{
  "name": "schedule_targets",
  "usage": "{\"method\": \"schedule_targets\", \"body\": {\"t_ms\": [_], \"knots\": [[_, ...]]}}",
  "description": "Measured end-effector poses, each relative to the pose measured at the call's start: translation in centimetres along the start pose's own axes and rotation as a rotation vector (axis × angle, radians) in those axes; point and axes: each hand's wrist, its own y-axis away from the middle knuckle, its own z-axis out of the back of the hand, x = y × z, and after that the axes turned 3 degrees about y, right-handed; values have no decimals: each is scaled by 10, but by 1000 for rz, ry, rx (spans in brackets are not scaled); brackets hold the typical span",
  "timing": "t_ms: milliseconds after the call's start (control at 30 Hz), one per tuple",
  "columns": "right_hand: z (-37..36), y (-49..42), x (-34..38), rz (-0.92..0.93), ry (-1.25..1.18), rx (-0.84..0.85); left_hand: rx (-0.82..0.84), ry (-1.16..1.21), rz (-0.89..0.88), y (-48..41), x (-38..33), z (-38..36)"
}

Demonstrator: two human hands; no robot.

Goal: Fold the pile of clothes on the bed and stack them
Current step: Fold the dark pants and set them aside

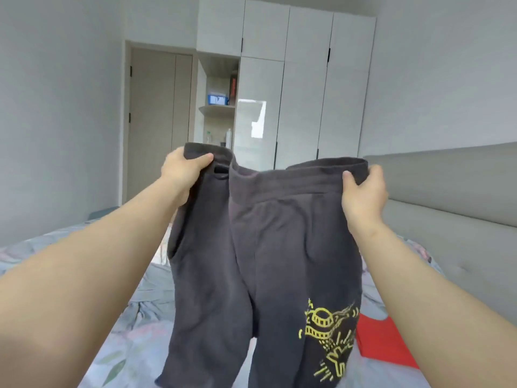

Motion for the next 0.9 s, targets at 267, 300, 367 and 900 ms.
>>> {"method": "schedule_targets", "body": {"t_ms": [267, 300, 367, 900], "knots": [[9, -9, -10, -60, 7, 5, -13, -129, -16, -1, 2, 18], [9, -8, -15, -82, -8, 9, -23, -165, -32, 0, 7, 19], [8, -7, -28, -131, -4, 43, -24, -297, -54, 5, 16, 23], [8, 49, -130, -284, 531, 615, 433, -1325, 334, 51, 133, 39]]}}
